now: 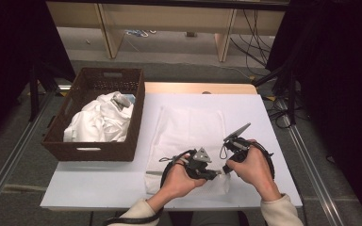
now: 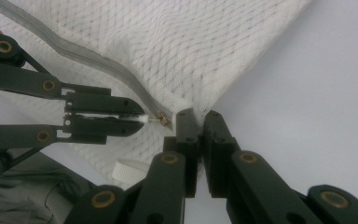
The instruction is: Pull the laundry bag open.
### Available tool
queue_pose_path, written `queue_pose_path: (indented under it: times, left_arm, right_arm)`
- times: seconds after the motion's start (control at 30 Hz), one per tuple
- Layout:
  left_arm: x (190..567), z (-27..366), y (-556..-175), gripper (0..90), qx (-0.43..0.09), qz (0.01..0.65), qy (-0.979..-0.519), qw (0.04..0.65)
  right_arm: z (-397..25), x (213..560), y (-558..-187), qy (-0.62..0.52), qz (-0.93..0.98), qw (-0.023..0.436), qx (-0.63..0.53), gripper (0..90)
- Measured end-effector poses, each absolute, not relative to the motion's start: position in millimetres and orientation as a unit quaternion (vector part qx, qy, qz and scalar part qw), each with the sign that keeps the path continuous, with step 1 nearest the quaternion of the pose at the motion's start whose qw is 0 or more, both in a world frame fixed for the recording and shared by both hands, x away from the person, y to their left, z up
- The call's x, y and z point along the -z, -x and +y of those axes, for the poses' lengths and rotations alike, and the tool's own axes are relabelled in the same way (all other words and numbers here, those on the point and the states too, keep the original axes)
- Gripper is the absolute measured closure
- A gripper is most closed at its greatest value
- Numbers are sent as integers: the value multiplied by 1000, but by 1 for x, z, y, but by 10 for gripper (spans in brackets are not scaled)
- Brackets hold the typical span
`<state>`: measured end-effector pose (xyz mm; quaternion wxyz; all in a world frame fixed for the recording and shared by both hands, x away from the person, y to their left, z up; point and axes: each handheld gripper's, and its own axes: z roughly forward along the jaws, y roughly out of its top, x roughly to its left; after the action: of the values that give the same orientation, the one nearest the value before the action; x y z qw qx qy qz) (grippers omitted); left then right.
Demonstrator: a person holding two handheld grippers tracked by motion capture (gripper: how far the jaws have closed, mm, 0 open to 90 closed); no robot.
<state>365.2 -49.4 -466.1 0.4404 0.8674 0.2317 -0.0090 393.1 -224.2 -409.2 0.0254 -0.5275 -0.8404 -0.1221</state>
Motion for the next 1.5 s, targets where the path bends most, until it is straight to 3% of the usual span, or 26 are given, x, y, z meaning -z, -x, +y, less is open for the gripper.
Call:
queue_pose_path:
  times: [1.5]
  left_arm:
    - [452, 1, -347, 866, -12, 265, -867, 422]
  right_arm:
    - [-221, 417, -394, 524, -843, 16, 118, 868]
